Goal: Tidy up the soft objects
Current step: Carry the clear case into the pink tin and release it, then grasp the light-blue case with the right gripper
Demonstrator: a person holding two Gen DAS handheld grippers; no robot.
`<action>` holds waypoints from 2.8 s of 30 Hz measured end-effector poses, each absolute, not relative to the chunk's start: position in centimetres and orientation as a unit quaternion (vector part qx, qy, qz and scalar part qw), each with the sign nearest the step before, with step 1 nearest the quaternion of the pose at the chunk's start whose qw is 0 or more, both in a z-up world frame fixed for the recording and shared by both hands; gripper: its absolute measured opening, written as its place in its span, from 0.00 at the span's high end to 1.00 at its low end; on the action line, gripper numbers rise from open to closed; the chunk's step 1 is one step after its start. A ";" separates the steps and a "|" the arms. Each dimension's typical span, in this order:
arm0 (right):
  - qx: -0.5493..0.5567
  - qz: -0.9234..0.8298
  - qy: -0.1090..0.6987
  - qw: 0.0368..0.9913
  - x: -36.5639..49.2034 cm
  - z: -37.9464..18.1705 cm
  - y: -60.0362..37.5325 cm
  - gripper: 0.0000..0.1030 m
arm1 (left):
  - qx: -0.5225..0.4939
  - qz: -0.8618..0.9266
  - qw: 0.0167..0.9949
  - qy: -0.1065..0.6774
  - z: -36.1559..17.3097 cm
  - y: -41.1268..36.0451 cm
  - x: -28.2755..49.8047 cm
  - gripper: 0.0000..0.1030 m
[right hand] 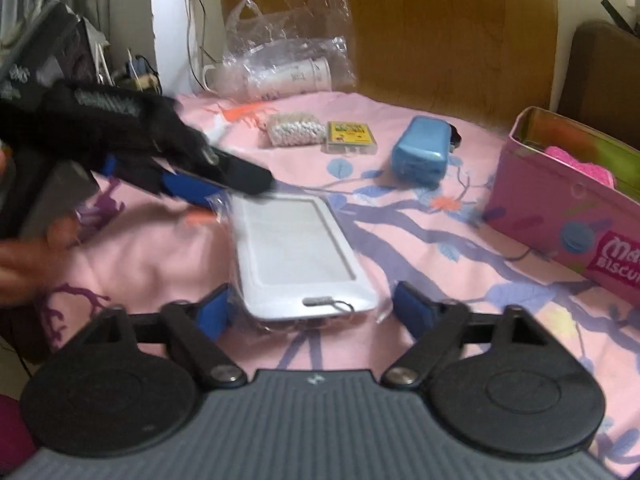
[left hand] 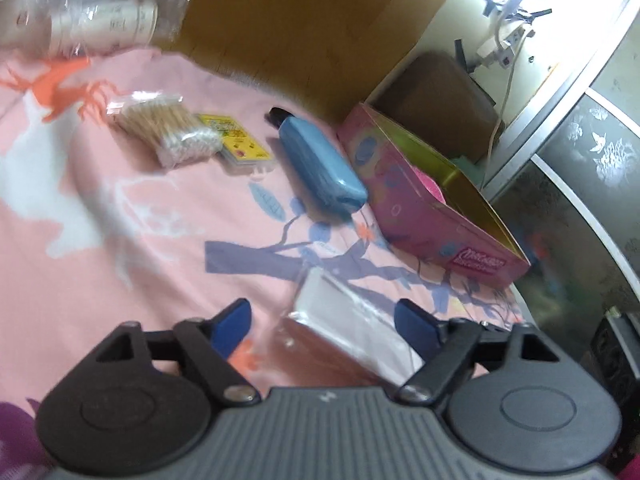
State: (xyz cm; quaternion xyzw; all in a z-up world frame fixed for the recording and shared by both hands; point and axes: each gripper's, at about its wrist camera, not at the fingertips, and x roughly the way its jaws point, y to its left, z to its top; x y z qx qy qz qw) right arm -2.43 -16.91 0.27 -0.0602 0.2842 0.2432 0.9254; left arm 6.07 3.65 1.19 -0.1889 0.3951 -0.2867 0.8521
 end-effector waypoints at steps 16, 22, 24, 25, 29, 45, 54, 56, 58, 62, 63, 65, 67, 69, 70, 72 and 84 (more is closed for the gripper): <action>-0.016 0.118 0.142 0.983 -1.7 5.1 -27.1 0.37 | -0.094 -0.367 0.864 0.331 9.0 -9.7 9.0 0.51; 0.022 0.050 0.160 0.986 2.8 6.0 -33.7 0.37 | -0.051 -0.395 0.855 0.332 9.7 -19.5 14.3 0.49; 0.027 0.024 0.170 0.985 5.1 5.7 -35.2 0.36 | -0.037 -0.389 0.858 0.334 9.5 -22.1 15.9 0.37; 0.022 0.007 0.174 0.984 6.2 5.5 -35.6 0.33 | -0.026 -0.382 0.861 0.334 9.3 -23.5 16.7 0.32; -0.036 -0.099 0.191 0.976 10.3 4.5 -36.8 0.25 | 0.014 -0.336 0.881 0.334 7.9 -27.3 19.1 0.29; 0.042 0.115 0.127 0.984 2.7 6.9 -27.5 0.37 | -0.070 -0.207 0.939 0.266 8.5 -2.1 10.0 0.28; -0.065 0.133 0.212 0.966 9.7 4.7 -15.1 0.38 | -0.089 -0.127 0.942 0.296 2.7 5.5 7.8 0.28; -0.104 0.108 0.224 0.963 11.7 4.3 -13.2 0.38 | -0.105 -0.126 0.940 0.299 2.0 6.2 7.9 0.28; -0.129 0.081 0.245 0.957 14.0 3.7 -12.1 0.39 | -0.123 -0.134 0.939 0.292 2.1 6.9 7.9 0.28; -0.135 0.041 0.295 0.945 17.6 2.5 -12.4 0.39 | -0.126 -0.147 0.943 0.271 2.3 6.9 7.5 0.28; -0.122 0.039 0.310 0.942 18.2 2.3 -12.8 0.43 | -0.126 -0.149 0.945 0.264 2.2 7.0 7.2 0.28; -0.082 0.050 0.321 0.942 18.0 2.4 -13.9 0.45 | -0.126 -0.152 0.946 0.259 2.3 7.0 7.0 0.28; -0.061 0.077 0.324 0.941 16.6 2.6 -14.5 0.46 | -0.128 -0.157 0.945 0.256 2.3 7.1 6.9 0.28; -0.058 0.117 0.320 0.939 13.8 2.5 -14.9 0.46 | -0.135 -0.160 0.944 0.254 2.3 7.4 7.0 0.26; -0.066 0.133 0.315 0.938 12.4 2.4 -15.1 0.46 | -0.139 -0.162 0.943 0.254 2.2 7.5 7.0 0.26; -0.088 0.177 0.301 0.933 8.1 2.2 -15.8 0.46 | -0.146 -0.169 0.940 0.257 2.2 7.6 7.0 0.21; -0.096 0.179 0.252 0.946 -8.1 0.4 -21.9 0.29 | -0.183 -0.289 0.875 0.344 2.6 2.5 4.9 0.10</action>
